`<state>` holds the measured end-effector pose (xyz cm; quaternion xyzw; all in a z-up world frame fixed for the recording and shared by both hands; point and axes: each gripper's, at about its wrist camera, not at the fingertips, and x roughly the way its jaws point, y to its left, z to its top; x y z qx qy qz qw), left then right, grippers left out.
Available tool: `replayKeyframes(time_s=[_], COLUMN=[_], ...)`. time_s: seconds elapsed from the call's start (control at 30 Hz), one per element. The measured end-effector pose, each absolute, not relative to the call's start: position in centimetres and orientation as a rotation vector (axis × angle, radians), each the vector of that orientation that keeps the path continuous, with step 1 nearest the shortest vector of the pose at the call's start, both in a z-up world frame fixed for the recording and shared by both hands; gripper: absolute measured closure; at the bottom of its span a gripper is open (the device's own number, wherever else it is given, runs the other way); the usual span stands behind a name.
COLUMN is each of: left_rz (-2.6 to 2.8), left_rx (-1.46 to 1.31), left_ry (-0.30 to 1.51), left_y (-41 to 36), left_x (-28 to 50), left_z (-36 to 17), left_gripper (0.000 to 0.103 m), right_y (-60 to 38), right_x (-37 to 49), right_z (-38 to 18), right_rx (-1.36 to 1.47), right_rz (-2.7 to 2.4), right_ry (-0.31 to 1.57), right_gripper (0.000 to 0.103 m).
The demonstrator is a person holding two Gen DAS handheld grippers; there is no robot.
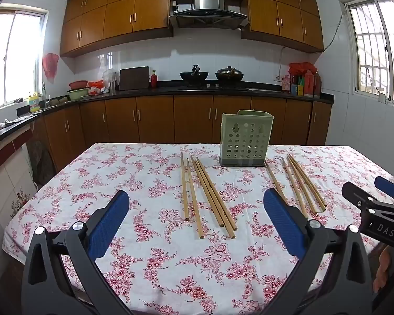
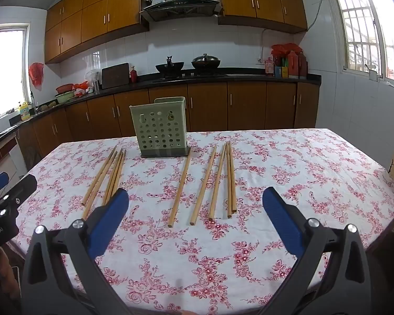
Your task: Organize utensils
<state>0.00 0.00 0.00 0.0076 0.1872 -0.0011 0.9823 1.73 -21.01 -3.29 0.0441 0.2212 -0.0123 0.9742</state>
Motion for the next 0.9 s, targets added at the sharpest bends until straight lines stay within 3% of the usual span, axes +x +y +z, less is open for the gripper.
replayKeyframes(time_s=[0.9], left_rz=[-0.007], left_rx=[0.008], left_ry=[0.38], left_y=[0.0], left_x=[0.0], left_z=[0.01], left_gripper=[0.002], right_y=[-21.25], right_x=[1.85], right_z=[-3.34], right_rx=[0.095], right_rz=[-0.024], right_ry=[0.448], right_gripper=[0.004])
